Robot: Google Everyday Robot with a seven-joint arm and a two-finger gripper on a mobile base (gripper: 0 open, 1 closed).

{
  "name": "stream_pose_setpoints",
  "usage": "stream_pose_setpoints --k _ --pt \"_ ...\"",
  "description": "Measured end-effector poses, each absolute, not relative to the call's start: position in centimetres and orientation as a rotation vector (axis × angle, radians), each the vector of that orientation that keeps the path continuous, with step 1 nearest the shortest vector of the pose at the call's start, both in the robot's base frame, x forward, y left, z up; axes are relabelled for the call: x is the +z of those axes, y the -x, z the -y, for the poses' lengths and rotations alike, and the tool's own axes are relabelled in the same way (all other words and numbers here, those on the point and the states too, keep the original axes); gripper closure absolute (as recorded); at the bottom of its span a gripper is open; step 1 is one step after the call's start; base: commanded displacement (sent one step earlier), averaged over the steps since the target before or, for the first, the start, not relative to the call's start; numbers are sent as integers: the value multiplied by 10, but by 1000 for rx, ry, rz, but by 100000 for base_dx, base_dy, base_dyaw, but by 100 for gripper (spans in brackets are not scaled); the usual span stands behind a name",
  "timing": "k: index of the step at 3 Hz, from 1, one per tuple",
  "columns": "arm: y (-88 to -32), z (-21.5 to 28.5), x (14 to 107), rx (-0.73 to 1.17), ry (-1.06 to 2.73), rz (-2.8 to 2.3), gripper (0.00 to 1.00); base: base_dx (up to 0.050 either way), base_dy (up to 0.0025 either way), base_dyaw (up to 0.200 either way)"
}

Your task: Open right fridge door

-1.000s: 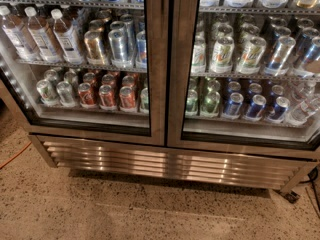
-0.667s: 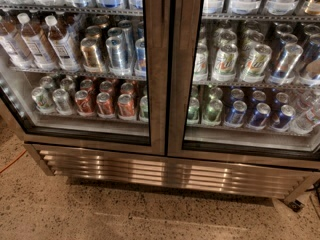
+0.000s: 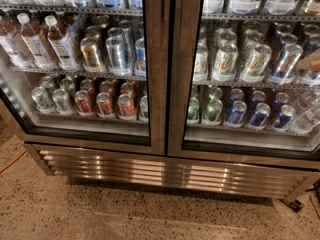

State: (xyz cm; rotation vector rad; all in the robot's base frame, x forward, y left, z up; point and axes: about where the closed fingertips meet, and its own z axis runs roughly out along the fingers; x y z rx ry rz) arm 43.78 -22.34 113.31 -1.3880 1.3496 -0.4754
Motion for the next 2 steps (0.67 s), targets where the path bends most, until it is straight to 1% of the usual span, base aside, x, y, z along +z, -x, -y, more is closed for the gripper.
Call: stream_pose_setpoints --k 1,2 --pt "-453 192 1130 -437 1342 -1318 0 0 0 0" --pt "-460 135 1154 -464 1298 -1271 0 0 0 0"
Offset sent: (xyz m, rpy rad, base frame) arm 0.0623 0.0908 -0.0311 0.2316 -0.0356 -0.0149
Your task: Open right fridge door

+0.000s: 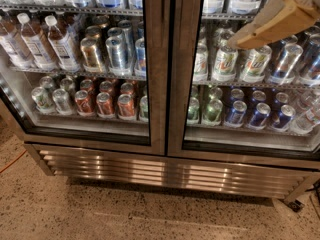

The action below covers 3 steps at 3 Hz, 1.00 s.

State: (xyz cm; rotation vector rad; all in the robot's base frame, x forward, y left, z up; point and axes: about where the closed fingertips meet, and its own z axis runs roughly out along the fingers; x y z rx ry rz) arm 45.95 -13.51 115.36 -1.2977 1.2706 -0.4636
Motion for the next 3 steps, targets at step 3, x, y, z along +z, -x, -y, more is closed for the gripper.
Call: stream_pose_setpoints --k 3 --pt "-450 116 1170 -498 1315 -1244 0 0 0 0"
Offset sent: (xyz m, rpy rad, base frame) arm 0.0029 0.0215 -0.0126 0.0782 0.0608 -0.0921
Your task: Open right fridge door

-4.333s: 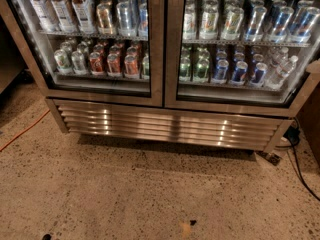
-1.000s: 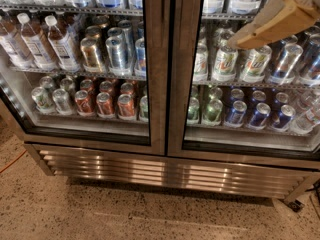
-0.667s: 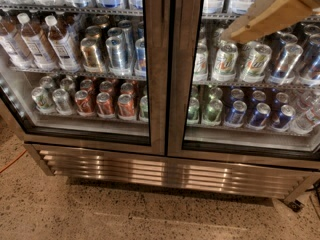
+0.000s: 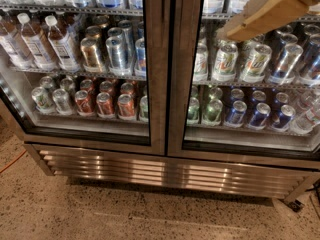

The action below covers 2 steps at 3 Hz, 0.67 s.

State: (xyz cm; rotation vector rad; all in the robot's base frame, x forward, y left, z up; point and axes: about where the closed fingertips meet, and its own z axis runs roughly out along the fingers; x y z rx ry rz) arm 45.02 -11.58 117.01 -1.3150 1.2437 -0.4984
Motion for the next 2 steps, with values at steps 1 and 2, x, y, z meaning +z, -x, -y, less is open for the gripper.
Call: stream_pose_setpoints --k 1,2 --pt "-456 117 1161 -471 1237 -1272 0 0 0 0" --pt "-470 114 1144 -408 1020 -1313 0 0 0 0"
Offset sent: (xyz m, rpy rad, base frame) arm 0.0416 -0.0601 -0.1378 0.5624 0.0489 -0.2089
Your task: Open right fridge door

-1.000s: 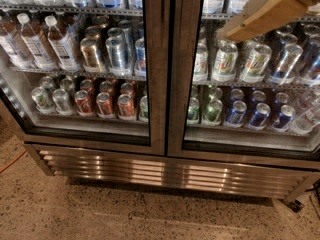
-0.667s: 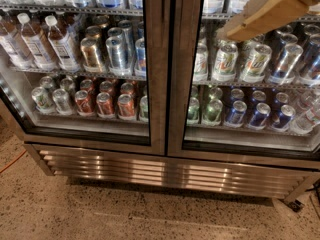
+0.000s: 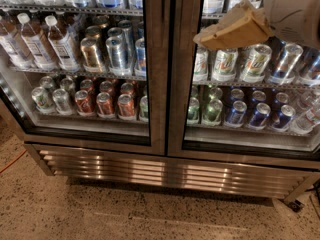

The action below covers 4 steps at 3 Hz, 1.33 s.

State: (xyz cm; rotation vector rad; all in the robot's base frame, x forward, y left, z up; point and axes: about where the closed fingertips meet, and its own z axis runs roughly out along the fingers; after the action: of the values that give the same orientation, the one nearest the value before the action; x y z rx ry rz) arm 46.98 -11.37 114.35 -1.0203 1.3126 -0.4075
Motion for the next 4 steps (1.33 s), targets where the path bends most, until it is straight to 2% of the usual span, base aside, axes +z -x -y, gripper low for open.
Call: stream_pose_setpoints --k 1,3,4 --pt "-469 107 1149 -415 1024 -1299 0 0 0 0" --pt "-485 147 1113 -333 975 -1317 0 0 0 0" --pt "-485 147 1113 -333 975 -1317 0 0 0 0"
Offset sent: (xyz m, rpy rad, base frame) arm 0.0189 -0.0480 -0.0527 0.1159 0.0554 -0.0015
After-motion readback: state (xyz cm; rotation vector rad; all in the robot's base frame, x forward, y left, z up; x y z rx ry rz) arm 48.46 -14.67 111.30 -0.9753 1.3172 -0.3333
